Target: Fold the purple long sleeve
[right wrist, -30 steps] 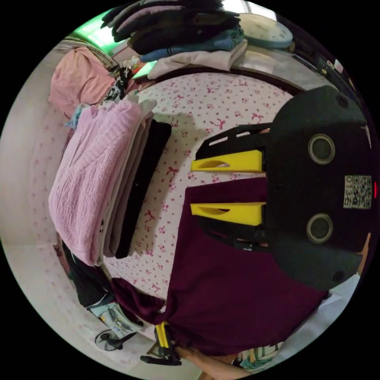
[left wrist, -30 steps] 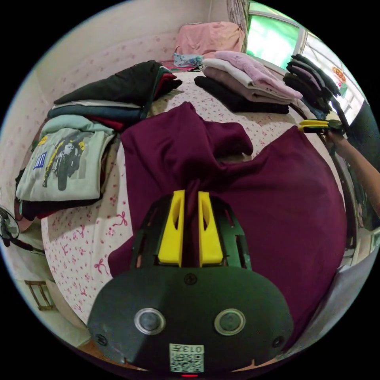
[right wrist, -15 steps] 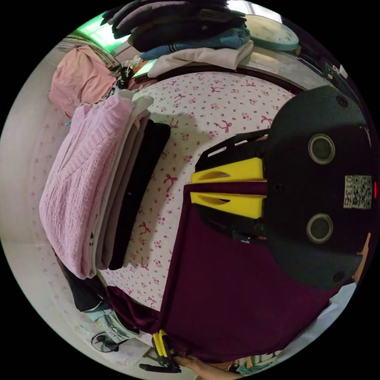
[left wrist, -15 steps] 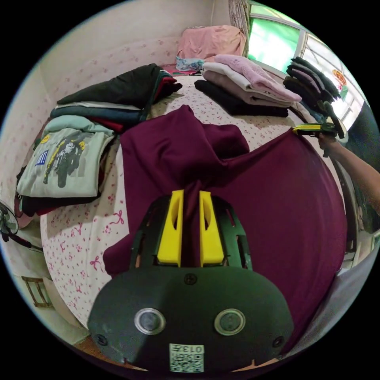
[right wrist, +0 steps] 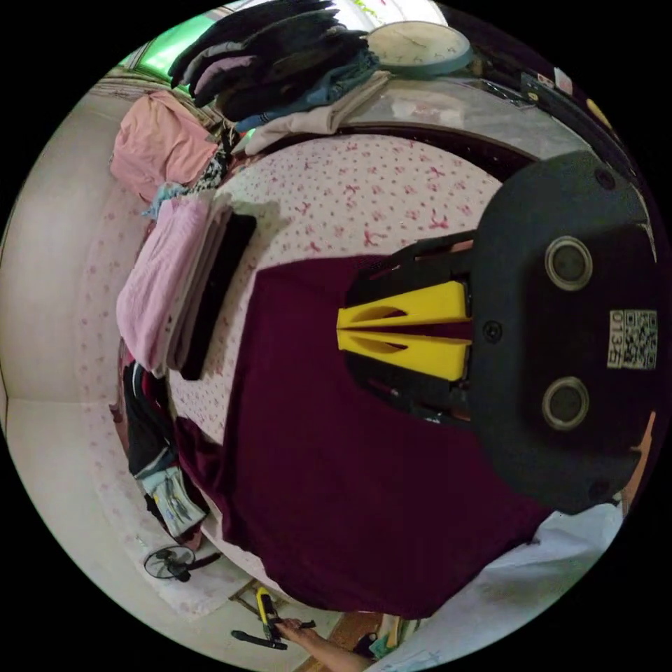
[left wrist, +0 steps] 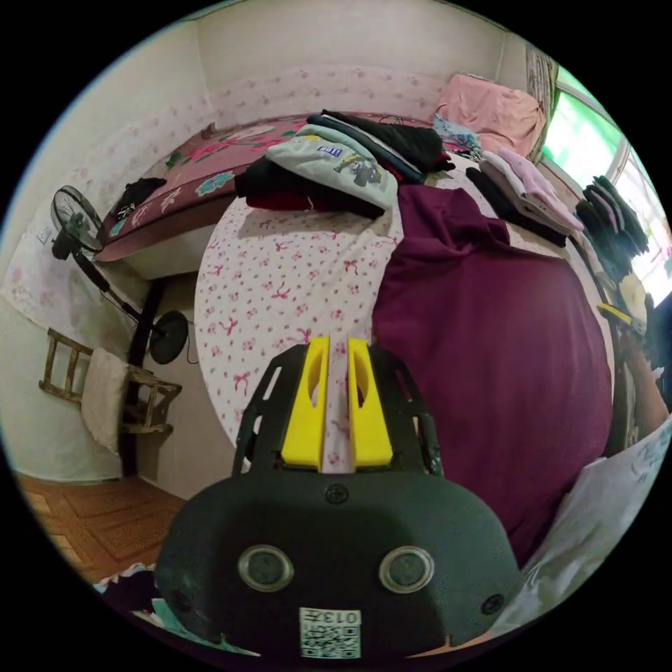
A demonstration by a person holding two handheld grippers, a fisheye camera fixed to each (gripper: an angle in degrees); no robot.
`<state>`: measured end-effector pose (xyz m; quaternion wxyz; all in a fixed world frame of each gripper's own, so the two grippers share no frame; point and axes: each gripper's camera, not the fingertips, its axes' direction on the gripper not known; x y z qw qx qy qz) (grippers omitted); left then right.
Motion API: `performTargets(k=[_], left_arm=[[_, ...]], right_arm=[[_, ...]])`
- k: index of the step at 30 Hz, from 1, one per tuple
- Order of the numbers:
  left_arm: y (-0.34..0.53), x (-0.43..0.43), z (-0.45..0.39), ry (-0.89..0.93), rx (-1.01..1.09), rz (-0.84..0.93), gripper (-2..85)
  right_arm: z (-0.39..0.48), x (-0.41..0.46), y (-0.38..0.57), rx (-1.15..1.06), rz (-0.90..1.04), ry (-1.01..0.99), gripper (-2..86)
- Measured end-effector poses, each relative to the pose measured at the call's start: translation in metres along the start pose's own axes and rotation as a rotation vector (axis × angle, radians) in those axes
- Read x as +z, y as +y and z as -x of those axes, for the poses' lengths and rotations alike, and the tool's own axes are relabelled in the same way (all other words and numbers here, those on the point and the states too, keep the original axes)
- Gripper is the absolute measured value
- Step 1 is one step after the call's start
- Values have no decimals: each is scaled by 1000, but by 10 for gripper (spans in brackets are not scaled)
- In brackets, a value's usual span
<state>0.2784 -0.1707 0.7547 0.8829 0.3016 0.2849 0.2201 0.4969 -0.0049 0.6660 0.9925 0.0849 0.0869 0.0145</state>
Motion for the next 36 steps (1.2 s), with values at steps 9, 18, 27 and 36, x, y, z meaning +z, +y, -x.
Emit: performTargets(k=[9, 18, 27, 36], left_arm=[[35, 33, -38, -112, 104, 42, 12], [28, -17, -11, -63, -29, -84, 62], [-64, 23, -35, -5, 251, 19, 90], [-67, 41, -35, -33, 368, 33, 48]], right_arm=[[65, 19, 74, 19, 151, -33, 3], [91, 0, 109, -7, 138, -43, 3], [109, 11, 132, -3, 184, -96, 3], [120, 7, 163, -6, 154, -115, 3]])
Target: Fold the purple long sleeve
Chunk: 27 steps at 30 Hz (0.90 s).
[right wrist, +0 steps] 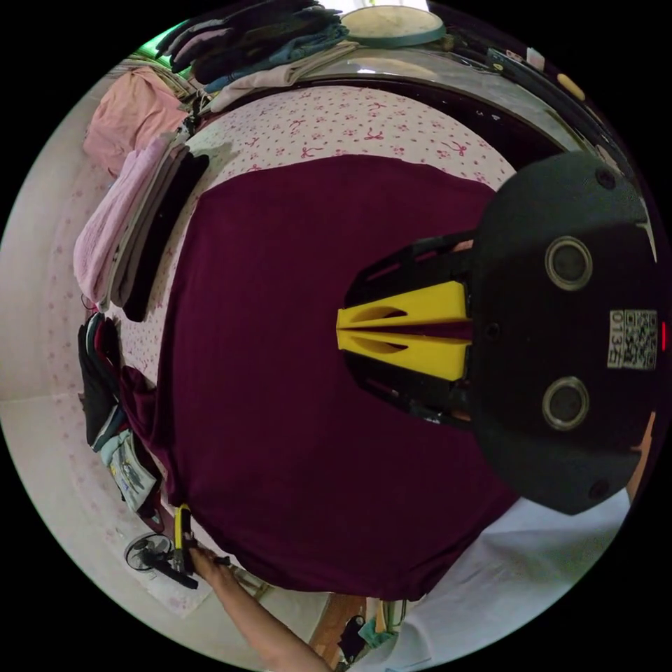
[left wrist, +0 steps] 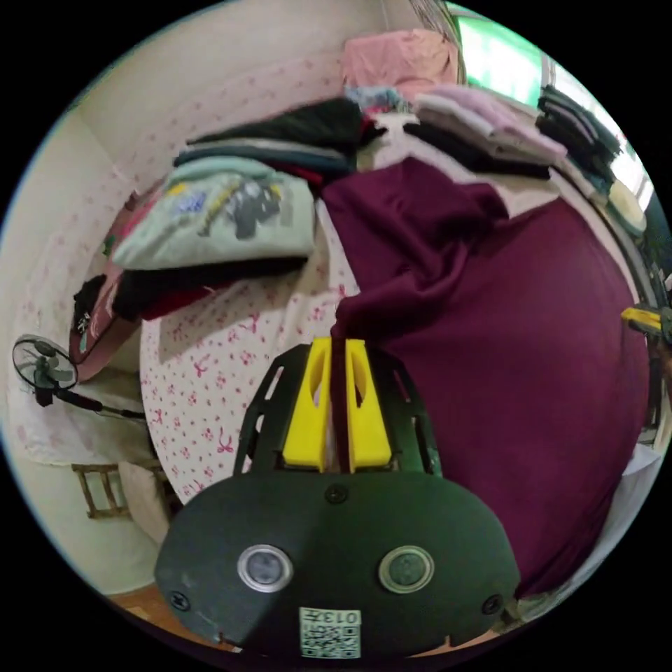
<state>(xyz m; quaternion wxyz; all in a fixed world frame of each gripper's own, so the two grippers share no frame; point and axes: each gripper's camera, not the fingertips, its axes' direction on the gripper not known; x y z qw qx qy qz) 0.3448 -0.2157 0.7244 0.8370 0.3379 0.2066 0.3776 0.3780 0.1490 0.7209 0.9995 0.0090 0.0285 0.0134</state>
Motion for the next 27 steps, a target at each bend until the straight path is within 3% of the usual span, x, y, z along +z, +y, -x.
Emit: performTargets(k=[5, 11, 16, 21, 27], left_arm=[[19, -1, 22, 94, -89, 34, 73], [121, -61, 52, 113, -315, -60, 76], [244, -83, 25, 206, -431, 52, 86], [313, -87, -16, 307, -528, 86, 102], [329, -66, -40, 354, -510, 121, 12]], right_arm=[[8, -1, 16, 5, 1, -6, 3], [23, -20, 42, 24, -46, -23, 2], [47, -24, 75, -18, -5, -17, 2], [69, -33, 112, -31, 9, -29, 2], [97, -46, 151, -86, 1, -32, 2]])
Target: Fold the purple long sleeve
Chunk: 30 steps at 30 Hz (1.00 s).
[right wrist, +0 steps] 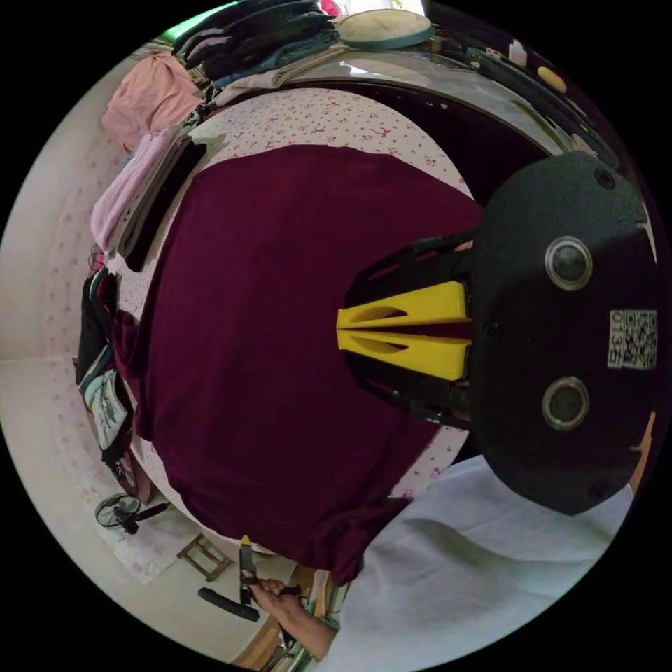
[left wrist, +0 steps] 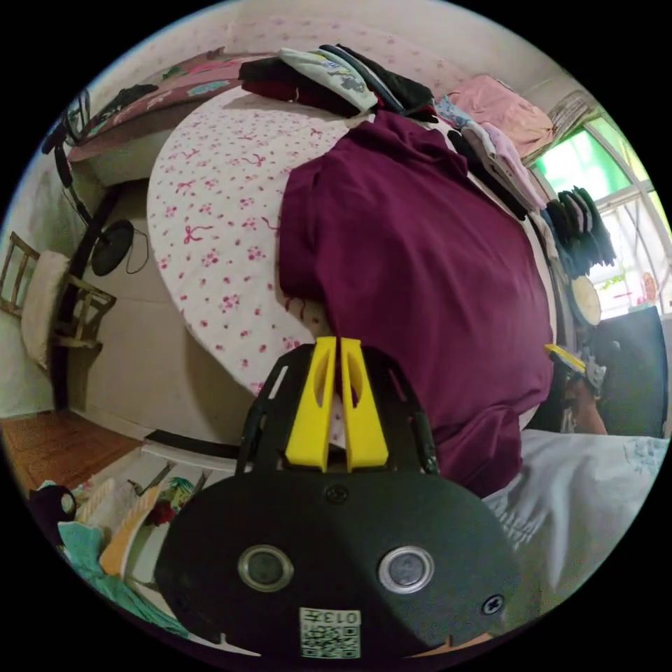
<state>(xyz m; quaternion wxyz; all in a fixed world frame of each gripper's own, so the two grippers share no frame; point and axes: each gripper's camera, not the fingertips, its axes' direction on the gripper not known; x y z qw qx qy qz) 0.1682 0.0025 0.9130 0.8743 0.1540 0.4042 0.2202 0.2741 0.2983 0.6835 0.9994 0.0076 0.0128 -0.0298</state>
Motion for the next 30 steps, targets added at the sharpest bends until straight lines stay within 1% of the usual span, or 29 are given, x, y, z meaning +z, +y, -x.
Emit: performTargets(k=[1, 4, 6, 7, 9, 10, 11, 13, 14, 16, 18, 20, 21, 22, 26, 28, 30], left_arm=[[3, -4, -3, -34, 30, -9, 8], [15, -10, 0, -46, 57, -25, 6], [20, -5, 9, 5, 30, -33, 7], [22, -4, 16, 55, -7, -46, 8], [24, -11, 16, 50, -32, -68, 10], [26, -22, 9, 21, -9, -95, 11], [27, -28, 4, 8, 13, -111, 11], [34, -47, -28, 9, 166, -166, 10], [36, -49, -38, 14, 215, -168, 9], [42, -37, -80, -13, 401, -84, 7], [46, -18, -101, -76, 461, -5, 4], [49, -1, -109, -66, 468, 53, 2], [51, 9, -109, -51, 452, 95, 1], [53, 5, -106, -43, 438, 45, 2], [49, 0, -98, -12, 406, 62, 11], [50, -8, -100, -8, 446, 57, 36], [51, -13, -106, 43, 493, 68, 67]], right_arm=[[6, 1, 7, -17, 19, 11, 2], [16, 4, 28, -26, 52, 62, 2], [18, 10, 42, -17, 101, 96, 2], [19, 10, 52, -20, 64, 99, 2], [20, 10, 63, -13, 54, 98, 2], [19, 7, 68, 7, 62, 109, 2], [21, -1, 73, 11, 12, 105, 2], [25, -12, 83, 10, -72, 76, 2], [29, -13, 88, 0, -78, 51, 2], [40, -11, 96, -45, -81, 9, 2], [51, -3, 104, -91, -52, 22, 2], [61, 11, 115, -121, 39, 63, 2], [62, 10, 119, -123, -5, 63, 2], [63, 12, 126, -121, -1, 75, 2], [56, 10, 141, -81, 28, 72, 2], [54, 4, 149, -72, -13, 64, 2], [54, -2, 156, -58, -51, 54, 2]])
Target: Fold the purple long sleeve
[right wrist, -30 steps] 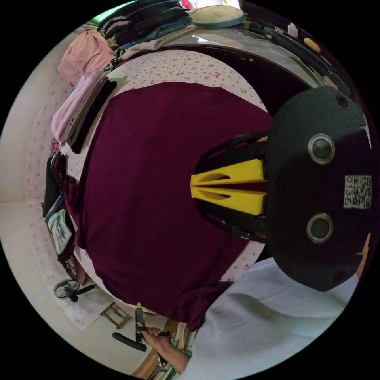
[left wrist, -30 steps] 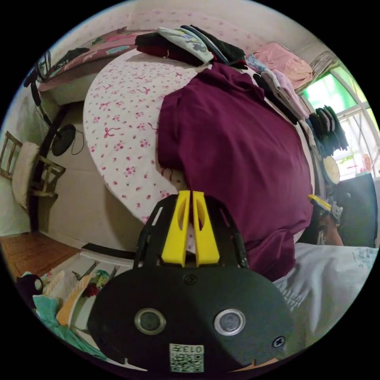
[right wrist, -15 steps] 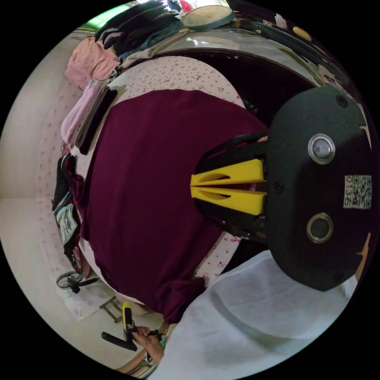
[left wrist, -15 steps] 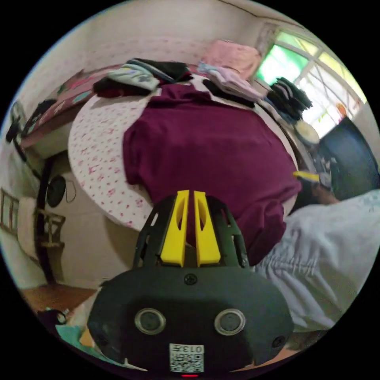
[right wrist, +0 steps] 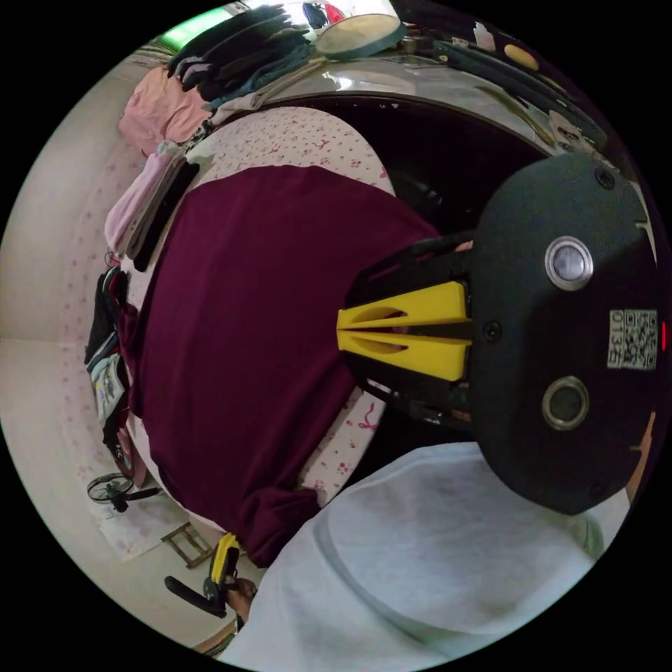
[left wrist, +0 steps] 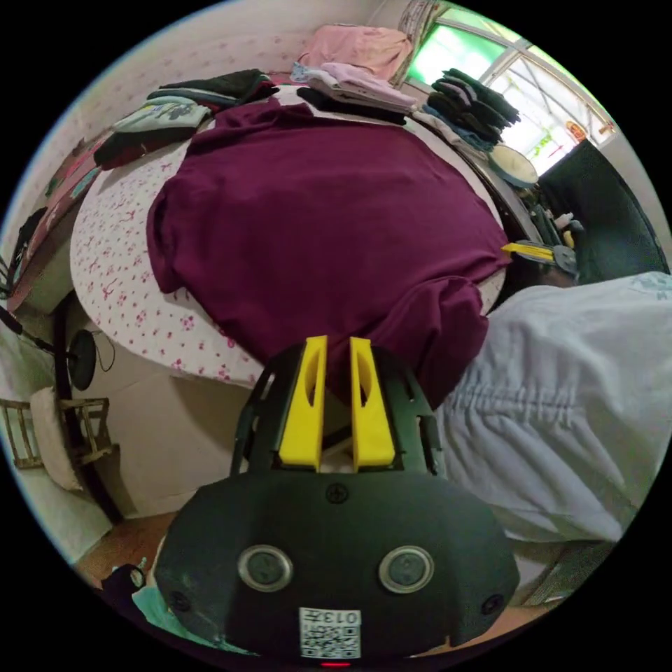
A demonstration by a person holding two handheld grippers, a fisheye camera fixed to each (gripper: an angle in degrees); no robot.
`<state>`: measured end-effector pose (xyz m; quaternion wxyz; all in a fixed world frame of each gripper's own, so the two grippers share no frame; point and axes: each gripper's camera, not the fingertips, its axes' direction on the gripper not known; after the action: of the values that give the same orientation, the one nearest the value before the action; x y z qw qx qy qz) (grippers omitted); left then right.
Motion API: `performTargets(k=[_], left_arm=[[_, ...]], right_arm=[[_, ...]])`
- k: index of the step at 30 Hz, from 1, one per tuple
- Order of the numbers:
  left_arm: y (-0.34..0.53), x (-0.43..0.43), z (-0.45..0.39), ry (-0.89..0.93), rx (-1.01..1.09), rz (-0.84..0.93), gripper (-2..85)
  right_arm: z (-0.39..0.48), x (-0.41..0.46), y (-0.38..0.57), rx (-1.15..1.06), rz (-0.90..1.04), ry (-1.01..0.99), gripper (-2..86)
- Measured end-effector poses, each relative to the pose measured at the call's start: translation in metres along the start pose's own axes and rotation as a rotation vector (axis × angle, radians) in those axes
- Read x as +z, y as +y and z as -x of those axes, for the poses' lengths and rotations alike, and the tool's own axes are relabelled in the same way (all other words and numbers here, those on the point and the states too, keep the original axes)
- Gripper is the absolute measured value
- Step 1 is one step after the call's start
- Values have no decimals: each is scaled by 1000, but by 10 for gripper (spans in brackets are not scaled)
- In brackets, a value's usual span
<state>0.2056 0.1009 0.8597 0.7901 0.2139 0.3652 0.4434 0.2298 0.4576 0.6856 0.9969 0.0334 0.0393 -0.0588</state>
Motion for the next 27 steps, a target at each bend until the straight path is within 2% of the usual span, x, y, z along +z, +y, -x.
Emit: performTargets(k=[3, 7, 11, 13, 15, 18, 23, 27], left_arm=[[-13, -6, -24, 57, 119, 4, 93], [-36, 15, -58, 19, 272, 93, 113], [-45, 42, -71, 67, 341, 185, 69], [-47, 46, -80, 15, 382, 200, 60], [-47, 47, -79, 38, 389, 225, 59], [-40, 40, -67, 35, 348, 202, 63], [-21, 23, -23, 71, 144, 123, 81], [3, 34, 16, 169, -19, 127, 103]], right_arm=[[3, -7, 4, 2, -68, -91, 4], [30, -3, -7, -146, -93, -199, 8], [63, 12, -15, -305, -37, -239, 6], [73, 23, -13, -362, 35, -232, 3], [78, 24, -7, -382, 18, -210, 3], [72, 24, 0, -322, 26, -212, 5], [42, 9, 28, -112, -66, -118, 32], [35, 12, 48, -98, -18, -49, 58]])
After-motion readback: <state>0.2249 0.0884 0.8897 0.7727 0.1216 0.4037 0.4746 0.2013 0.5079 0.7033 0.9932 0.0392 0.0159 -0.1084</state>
